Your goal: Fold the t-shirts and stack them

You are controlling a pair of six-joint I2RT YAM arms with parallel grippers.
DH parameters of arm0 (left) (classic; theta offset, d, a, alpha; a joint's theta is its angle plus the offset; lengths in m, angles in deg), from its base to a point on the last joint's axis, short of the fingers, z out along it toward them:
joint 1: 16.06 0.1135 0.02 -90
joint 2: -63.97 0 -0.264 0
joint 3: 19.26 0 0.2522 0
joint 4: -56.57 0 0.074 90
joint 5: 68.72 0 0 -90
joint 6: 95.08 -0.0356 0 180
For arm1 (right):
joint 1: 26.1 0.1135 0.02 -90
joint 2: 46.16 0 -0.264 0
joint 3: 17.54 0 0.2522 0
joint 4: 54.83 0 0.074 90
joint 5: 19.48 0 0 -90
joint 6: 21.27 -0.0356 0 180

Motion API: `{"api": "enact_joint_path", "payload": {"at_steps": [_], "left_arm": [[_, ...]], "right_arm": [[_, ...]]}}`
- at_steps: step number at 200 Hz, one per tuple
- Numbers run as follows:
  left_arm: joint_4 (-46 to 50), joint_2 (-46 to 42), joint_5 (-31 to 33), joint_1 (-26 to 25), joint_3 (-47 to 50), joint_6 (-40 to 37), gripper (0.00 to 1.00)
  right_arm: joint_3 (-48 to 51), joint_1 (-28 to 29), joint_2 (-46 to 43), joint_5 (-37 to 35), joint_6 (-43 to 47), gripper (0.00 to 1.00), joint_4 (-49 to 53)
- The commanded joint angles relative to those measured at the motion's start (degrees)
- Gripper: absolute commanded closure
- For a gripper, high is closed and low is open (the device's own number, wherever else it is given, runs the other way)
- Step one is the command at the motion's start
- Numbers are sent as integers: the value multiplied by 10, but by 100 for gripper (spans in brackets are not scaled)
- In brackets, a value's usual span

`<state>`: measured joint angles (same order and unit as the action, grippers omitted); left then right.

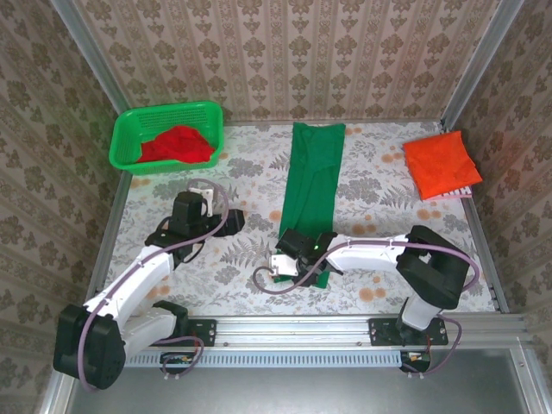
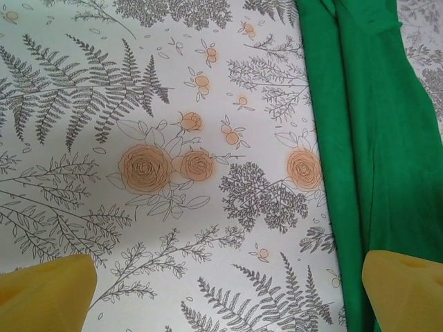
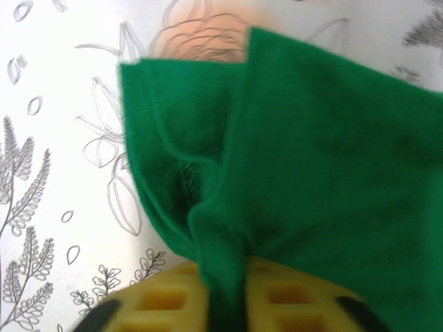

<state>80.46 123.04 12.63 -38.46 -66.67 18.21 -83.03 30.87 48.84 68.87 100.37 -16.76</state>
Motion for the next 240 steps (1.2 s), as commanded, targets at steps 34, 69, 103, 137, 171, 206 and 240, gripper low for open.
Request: {"api": "enact_joint_path", "payload": {"at_steps": [34, 69, 103, 137, 171, 206, 240], "left_arm": [[-18, 12, -14, -1, 6, -28, 0], [-81, 30, 26, -84, -1, -127, 0], [-92, 65, 23, -129, -25, -240, 0], [-83, 90, -32, -125, -38, -301, 0], [-146, 85, -57, -119, 11, -339, 0], [-180, 80, -95, -96, 33, -332, 0], [-181, 80, -102, -89, 34, -324, 0]], "right_arm": [[-2, -1, -49, 16, 5, 100, 100], [-7, -3, -130, 40, 1, 100, 181], [-30, -44, -189, 59, 46, 100, 232], [-83, -115, -174, 54, 103, 100, 248], [-159, -190, -97, 64, 164, 100, 235], [-262, -246, 4, 71, 209, 100, 229], [-350, -282, 82, 80, 243, 100, 229]]}}
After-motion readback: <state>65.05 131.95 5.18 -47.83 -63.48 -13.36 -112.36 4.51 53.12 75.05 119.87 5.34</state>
